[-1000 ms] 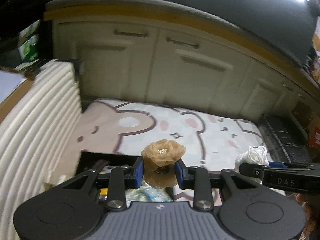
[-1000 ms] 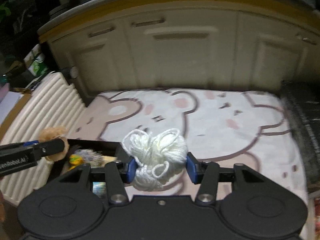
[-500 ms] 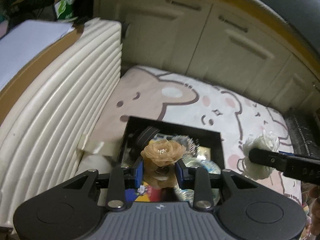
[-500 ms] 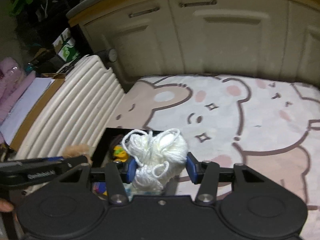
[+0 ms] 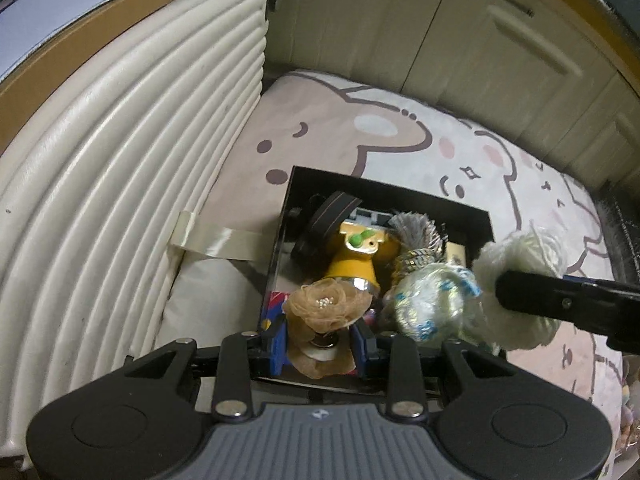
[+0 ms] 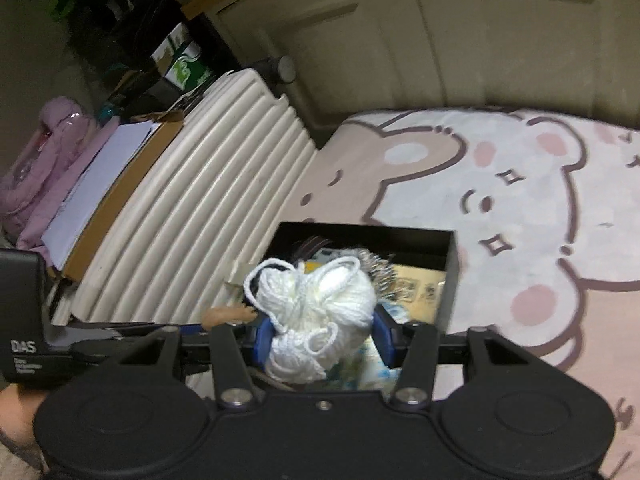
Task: Organize objects
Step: 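Lower and release the flower with the left tool while the right tool drops the yarn in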
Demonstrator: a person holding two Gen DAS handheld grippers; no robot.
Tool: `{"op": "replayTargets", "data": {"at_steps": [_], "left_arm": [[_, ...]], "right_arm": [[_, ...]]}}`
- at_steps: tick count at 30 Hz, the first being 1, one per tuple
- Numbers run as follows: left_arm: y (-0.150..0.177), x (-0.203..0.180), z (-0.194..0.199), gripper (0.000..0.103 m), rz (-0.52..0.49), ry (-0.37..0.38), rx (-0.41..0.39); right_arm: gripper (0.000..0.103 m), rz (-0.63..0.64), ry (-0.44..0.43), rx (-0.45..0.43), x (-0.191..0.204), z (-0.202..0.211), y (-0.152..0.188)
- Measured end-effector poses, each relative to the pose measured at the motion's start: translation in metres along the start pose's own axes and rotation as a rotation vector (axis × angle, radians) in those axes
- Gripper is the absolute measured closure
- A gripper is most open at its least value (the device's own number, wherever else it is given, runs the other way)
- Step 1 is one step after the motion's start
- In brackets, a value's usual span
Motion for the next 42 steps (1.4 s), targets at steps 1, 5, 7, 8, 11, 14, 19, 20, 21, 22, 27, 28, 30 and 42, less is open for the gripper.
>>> {"op": "replayTargets", "data": {"at_steps": [1,5,7,8,11,14,19,20,21,22,27,28,30,42], "left_arm": [[0.0,0.002,-0.001,0.069,0.001,-0.001,0.003],[0.001,0.009,-0.003,0.069,0.009,-0.004,0.013],[0.001,0.012,-0.004,0.069,0.011,-0.003,0.018],[0.002,0.014,-0.004,0.069,0.017,0.001,0.02],[0.003,0.019,-0.006,0.069,0.029,0.005,0.024],[0.004,0.019,-0.007,0.069,0.03,0.01,0.028],[0.003,0.015,-0.009,0.069,0.018,0.013,0.028],[0.003,0.013,-0.009,0.069,0.013,0.015,0.03],[0.003,0.011,-0.01,0.069,0.008,0.013,0.032],[0.003,0.01,-0.011,0.069,0.002,0.003,0.034],[0.003,0.01,-0.014,0.069,0.003,-0.004,0.044],[0.004,0.011,-0.014,0.068,0.007,-0.001,0.043],[0.004,0.012,-0.015,0.066,0.022,0.014,0.045],[0.004,0.007,-0.012,0.048,0.007,0.016,0.038]], "right_arm": [[0.052,-0.003,-0.026,0.011,0.002,-0.004,0.0],[0.052,-0.018,-0.112,0.052,0.008,-0.023,0.001],[0.052,-0.027,-0.157,0.075,0.011,-0.032,0.003],[0.052,-0.022,-0.17,0.087,0.014,-0.037,0.004],[0.052,0.002,-0.175,0.117,0.022,-0.048,0.006],[0.052,0.025,-0.17,0.153,0.026,-0.058,0.011],[0.052,0.066,-0.045,0.199,0.021,-0.072,0.02],[0.052,0.071,-0.024,0.199,0.019,-0.073,0.02],[0.052,0.07,-0.011,0.195,0.018,-0.073,0.02],[0.052,0.066,0.002,0.186,0.017,-0.072,0.019],[0.05,0.06,0.025,0.172,0.015,-0.072,0.016],[0.05,0.06,0.022,0.173,0.015,-0.072,0.016],[0.048,0.046,0.012,0.178,0.014,-0.071,0.015],[0.043,0.037,-0.017,0.157,0.015,-0.054,0.011]]}}
Point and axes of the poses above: each gripper's, at about its wrist camera, not at the fingertips, and z roughly against the way its jaws point, x to its left, y to its underside, the point moved 10 cm from there along -z, roughly the way its jaws point, and after that the axes turned 15 degrees about x, right-handed, at the moved point
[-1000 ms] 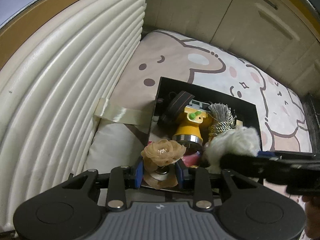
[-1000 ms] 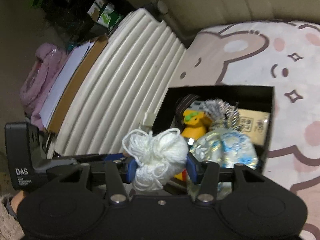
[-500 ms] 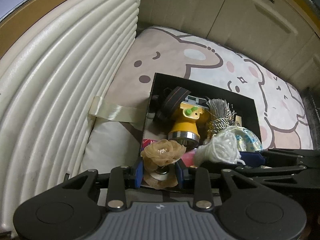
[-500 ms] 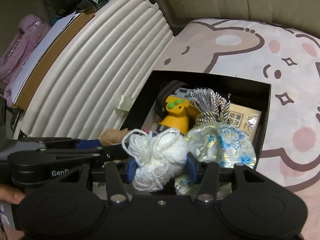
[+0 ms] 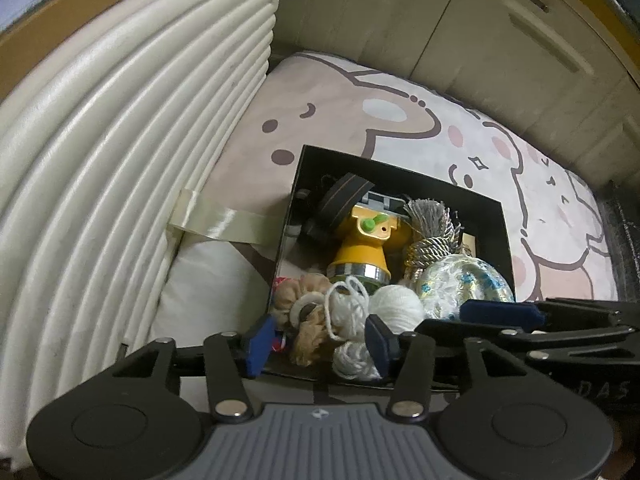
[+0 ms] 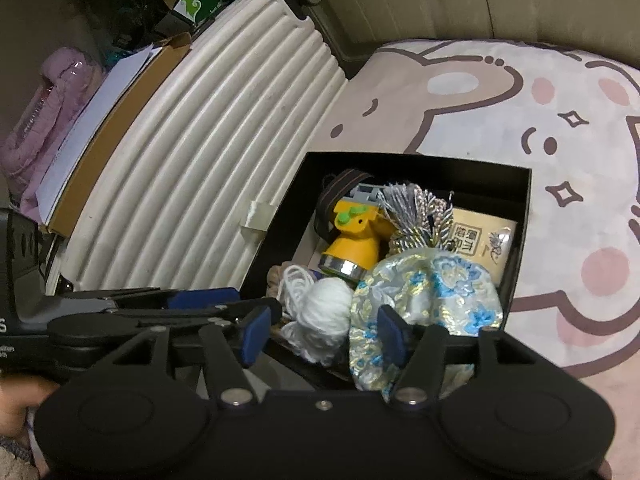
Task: Organize objects
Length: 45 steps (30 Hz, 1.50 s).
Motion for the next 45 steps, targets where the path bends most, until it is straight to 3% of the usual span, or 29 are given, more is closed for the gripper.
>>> {"op": "replayTargets", "data": {"at_steps": [7,14,22,34,39,45], "left_arm": [[-0.002,0.0,0.01,0.042,-0.025,-0.042,-0.031],[-0.002,-0.004,0.038,0.027,-0.036,-0.098,-0.108],[0.005,-0.014,0.074,0.008,-0.041,-0.118,-0.185],[0.036,-0.045,0.136,0.005,-0.11,-0.126,-0.283],[0.055,-0.056,0.16,0.005,-0.139,-0.177,-0.317],[0.077,-0.075,0.178,0.005,-0.164,-0.127,-0.34]], "right_arm": [[0.043,0.046,0.029,-0.024,0.006,0.011,0.001],[0.027,0.08,0.09,-0.129,0.009,0.048,-0.002],[0.009,0.101,0.246,-0.217,0.005,0.088,0.007],[0.003,0.108,0.351,-0.267,0.01,0.147,0.038],[0.003,0.081,0.358,-0.275,0.011,0.165,0.058],[0.003,0.075,0.385,-0.285,0.013,0.19,0.08]]}}
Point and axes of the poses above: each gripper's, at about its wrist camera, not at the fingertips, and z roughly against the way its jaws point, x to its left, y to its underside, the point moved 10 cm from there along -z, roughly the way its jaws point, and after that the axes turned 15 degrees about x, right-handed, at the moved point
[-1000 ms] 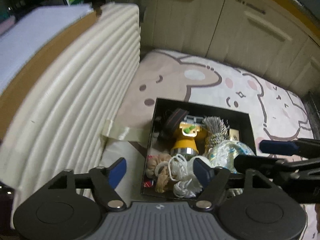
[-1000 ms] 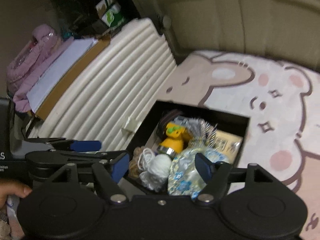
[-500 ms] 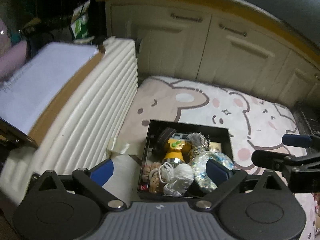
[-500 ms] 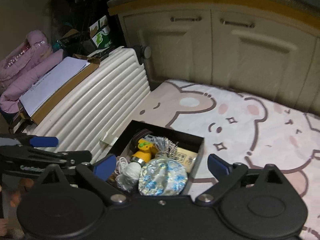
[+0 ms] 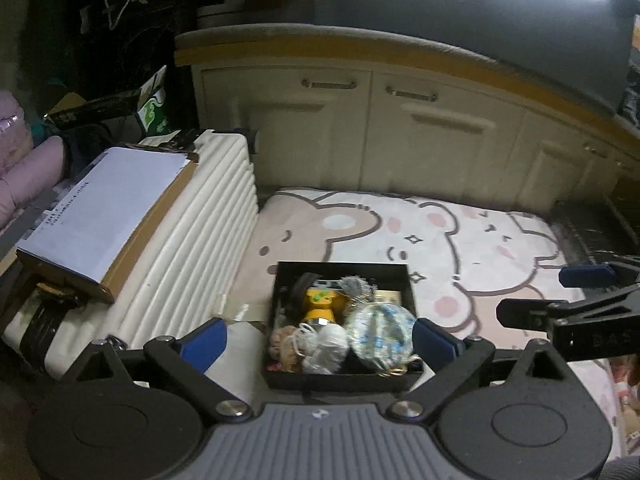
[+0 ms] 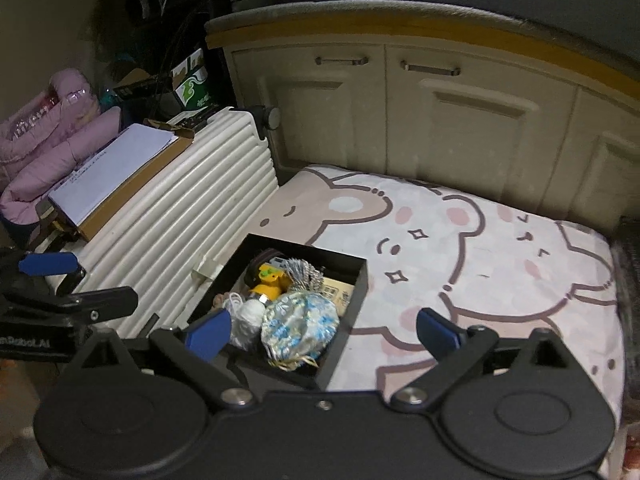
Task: Organize objects
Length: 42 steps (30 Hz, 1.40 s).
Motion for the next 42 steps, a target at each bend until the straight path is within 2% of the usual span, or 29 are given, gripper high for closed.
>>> {"op": "replayTargets", "data": {"at_steps": [10,15,18,24,29,42], "left_arm": [[0.023,-0.026,0.02,0.003,-0.033,0.001,-0.018],[0.034,-0.033,0.025,0.001,-0.073,-0.088,-0.031],[0.04,-0.034,0.027,0.0,-0.081,-0.109,-0.036],[0.047,-0.03,0.017,0.0,-0.051,-0.083,0.008],[0.052,-0.028,0.012,0.0,-0.047,-0.085,0.029],[0.057,-0.014,0.004,0.0,0.006,-0.086,0.066]], "right_arm": [[0.003,-0.013,0.044,0.001,-0.013,0.028,0.03],[0.003,-0.023,0.054,0.002,-0.015,0.035,0.046],[0.003,-0.024,0.051,-0.004,-0.014,0.039,0.051],[0.003,-0.025,0.055,0.007,-0.011,0.036,0.063],[0.003,-0.044,0.101,0.014,-0.014,0.032,0.068],[0.003,-0.087,0.125,0.065,-0.025,0.015,0.074]]}}
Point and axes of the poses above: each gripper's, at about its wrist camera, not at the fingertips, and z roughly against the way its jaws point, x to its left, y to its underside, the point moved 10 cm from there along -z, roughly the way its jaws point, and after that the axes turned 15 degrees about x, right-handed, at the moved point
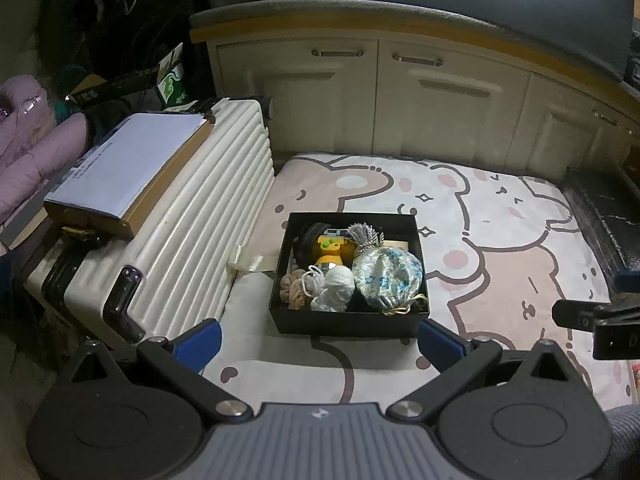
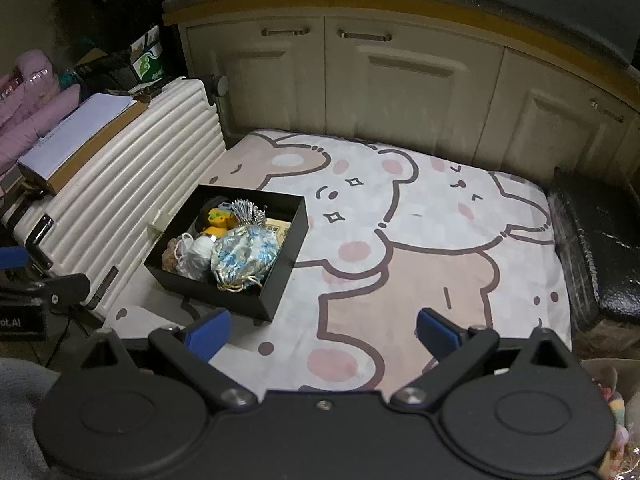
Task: Organize objects
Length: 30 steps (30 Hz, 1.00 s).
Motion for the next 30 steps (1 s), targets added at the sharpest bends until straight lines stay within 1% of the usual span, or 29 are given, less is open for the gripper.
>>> {"op": "replayTargets", "data": {"at_steps": [11,30], "left_arm": [[0.0007,0.0046,-0.0047,0.0,0.003,-0.011,0.02],[0.001,0.0051,-0.0054,0.0,0.006,-0.011,0.024]], "right_arm": [[0.003,-0.02,0.002,-0.004,-0.0035,-0.0009,-0.0007],[0.003,-0.013,0.01,-0.006,-0.0007,-0.0012,-0.0014]]}}
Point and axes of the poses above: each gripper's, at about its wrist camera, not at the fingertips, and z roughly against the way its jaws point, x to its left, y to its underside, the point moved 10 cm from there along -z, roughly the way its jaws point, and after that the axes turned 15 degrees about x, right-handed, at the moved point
